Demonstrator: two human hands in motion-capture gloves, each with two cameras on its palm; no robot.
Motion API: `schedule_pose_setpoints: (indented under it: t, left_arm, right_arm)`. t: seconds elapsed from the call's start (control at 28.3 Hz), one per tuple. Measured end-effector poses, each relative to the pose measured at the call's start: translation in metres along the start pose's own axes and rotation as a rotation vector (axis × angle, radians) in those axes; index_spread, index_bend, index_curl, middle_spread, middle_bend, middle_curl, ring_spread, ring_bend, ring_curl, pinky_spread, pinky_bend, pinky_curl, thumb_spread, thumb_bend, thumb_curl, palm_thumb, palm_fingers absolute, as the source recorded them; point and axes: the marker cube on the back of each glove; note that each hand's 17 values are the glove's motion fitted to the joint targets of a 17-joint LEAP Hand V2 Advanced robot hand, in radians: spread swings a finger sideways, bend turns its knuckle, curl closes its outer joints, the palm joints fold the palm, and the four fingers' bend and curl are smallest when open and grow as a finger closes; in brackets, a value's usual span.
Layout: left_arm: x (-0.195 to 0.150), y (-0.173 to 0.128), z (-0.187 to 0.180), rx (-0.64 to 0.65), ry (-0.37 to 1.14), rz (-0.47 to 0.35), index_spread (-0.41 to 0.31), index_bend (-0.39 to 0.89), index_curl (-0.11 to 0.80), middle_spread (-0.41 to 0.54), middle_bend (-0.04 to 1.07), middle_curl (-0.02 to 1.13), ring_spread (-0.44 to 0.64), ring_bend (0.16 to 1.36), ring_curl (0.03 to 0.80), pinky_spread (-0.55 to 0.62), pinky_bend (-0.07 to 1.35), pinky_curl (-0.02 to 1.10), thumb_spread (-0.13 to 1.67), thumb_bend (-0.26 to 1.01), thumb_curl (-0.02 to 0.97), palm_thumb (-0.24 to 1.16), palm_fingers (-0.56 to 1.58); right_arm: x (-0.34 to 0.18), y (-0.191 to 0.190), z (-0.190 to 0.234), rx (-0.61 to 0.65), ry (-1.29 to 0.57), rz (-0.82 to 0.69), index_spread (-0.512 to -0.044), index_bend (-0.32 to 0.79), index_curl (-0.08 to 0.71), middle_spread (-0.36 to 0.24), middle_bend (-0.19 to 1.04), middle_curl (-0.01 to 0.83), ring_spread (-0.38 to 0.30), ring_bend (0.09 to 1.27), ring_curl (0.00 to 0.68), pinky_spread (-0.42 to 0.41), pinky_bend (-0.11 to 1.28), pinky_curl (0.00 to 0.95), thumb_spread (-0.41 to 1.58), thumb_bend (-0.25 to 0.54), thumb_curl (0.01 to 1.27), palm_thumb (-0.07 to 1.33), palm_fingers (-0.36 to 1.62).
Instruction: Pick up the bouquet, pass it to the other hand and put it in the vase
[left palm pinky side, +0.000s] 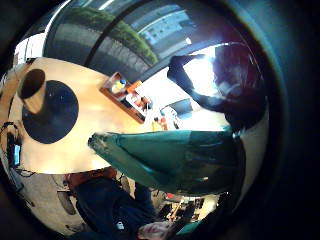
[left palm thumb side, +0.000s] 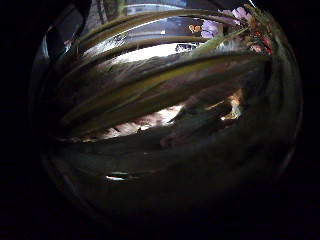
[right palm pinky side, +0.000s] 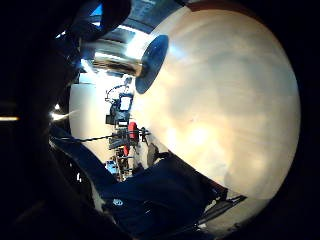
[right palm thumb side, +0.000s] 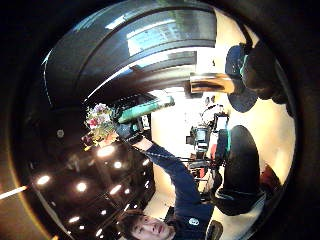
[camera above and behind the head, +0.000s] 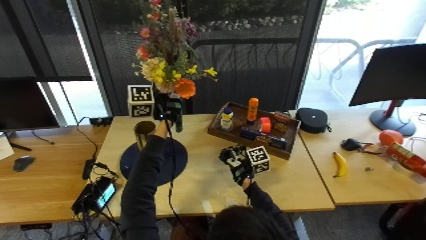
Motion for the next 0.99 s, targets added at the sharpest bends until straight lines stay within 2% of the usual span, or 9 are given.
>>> schedule_pose_setpoints:
  t: [0.11,0.18,0.25,0.42,0.6,0.71,0.85,0.95,0.99]
  left_arm:
    - [0.010,-0.028,-0.022,0.103,-0.028,0.011,-0.186,0.17,0.415,-0.301,0.68,0.60,-0.32,0.79,0.472,-0.25,0.30,0.44,0.93,-0.02,0.552,0.91,1.19]
    - [0.010,-0.051,-0.036,0.167,-0.058,0.018,-0.183,0.17,0.419,-0.304,0.68,0.60,-0.32,0.79,0.475,-0.26,0.31,0.45,0.93,-0.01,0.556,0.92,1.19]
    - [0.003,-0.072,-0.049,0.221,-0.086,0.013,-0.183,0.17,0.423,-0.306,0.68,0.60,-0.32,0.78,0.478,-0.26,0.31,0.45,0.93,-0.02,0.560,0.92,1.19]
    - [-0.037,-0.116,-0.085,0.333,-0.110,-0.058,-0.182,0.17,0.433,-0.304,0.68,0.61,-0.33,0.78,0.482,-0.26,0.31,0.47,0.92,-0.02,0.571,0.92,1.19]
    - [-0.079,-0.142,-0.112,0.362,-0.080,-0.144,-0.182,0.17,0.442,-0.303,0.67,0.62,-0.33,0.77,0.484,-0.27,0.31,0.48,0.89,-0.02,0.586,0.93,1.18]
    - [-0.098,-0.153,-0.122,0.373,-0.076,-0.180,-0.182,0.16,0.446,-0.302,0.67,0.62,-0.33,0.76,0.486,-0.27,0.31,0.48,0.88,-0.02,0.593,0.93,1.18]
    - [-0.124,-0.154,-0.128,0.298,-0.079,-0.222,-0.182,0.16,0.451,-0.301,0.66,0.63,-0.33,0.76,0.485,-0.27,0.30,0.48,0.87,-0.02,0.600,0.93,1.18]
    - [-0.183,-0.145,-0.136,0.078,-0.134,-0.295,-0.187,0.15,0.449,-0.302,0.64,0.62,-0.32,0.72,0.479,-0.27,0.31,0.49,0.86,-0.04,0.598,0.89,1.14]
    - [-0.211,-0.135,-0.139,-0.012,-0.171,-0.331,-0.174,0.10,0.433,-0.297,0.62,0.62,-0.32,0.69,0.470,-0.27,0.33,0.49,0.94,-0.08,0.558,0.80,1.04]
  right_arm:
    - [-0.003,-0.005,-0.009,-0.015,-0.028,0.208,-0.277,0.11,0.428,-0.183,0.28,0.525,-0.217,0.44,0.483,-0.090,0.21,0.420,0.79,-0.021,0.64,0.95,0.93]
    - [0.001,-0.008,-0.015,-0.009,-0.015,0.239,-0.277,0.11,0.417,-0.181,0.28,0.522,-0.216,0.43,0.480,-0.084,0.20,0.416,0.80,-0.021,0.64,0.95,0.93]
    - [0.008,-0.010,-0.020,0.018,0.042,0.230,-0.277,0.12,0.409,-0.181,0.27,0.519,-0.215,0.43,0.476,-0.072,0.19,0.412,0.81,-0.022,0.63,0.95,0.93]
    - [0.025,-0.014,-0.039,0.219,0.411,0.149,-0.274,0.10,0.383,-0.174,0.25,0.507,-0.214,0.43,0.471,-0.093,0.24,0.418,0.83,-0.024,0.63,0.95,0.97]
    - [0.031,-0.014,-0.045,0.198,0.371,0.136,-0.268,0.10,0.364,-0.165,0.24,0.507,-0.207,0.43,0.473,-0.104,0.25,0.423,0.85,-0.024,0.63,0.94,0.97]
    - [0.027,-0.016,-0.047,0.149,0.286,0.143,-0.265,0.11,0.354,-0.161,0.25,0.508,-0.203,0.44,0.474,-0.106,0.24,0.425,0.95,-0.043,0.60,0.87,1.01]
    - [0.025,-0.022,-0.048,0.109,0.231,0.124,-0.250,0.09,0.335,-0.158,0.24,0.502,-0.194,0.45,0.473,-0.126,0.26,0.429,1.05,-0.039,0.57,0.79,1.06]
    - [0.027,-0.022,-0.047,0.101,0.165,0.149,-0.246,0.11,0.333,-0.156,0.24,0.503,-0.190,0.44,0.475,-0.126,0.27,0.436,1.09,-0.028,0.55,0.77,1.05]
    - [0.026,-0.019,-0.047,0.092,0.123,0.177,-0.244,0.11,0.332,-0.161,0.25,0.505,-0.189,0.44,0.475,-0.126,0.26,0.436,1.11,-0.030,0.54,0.76,1.05]
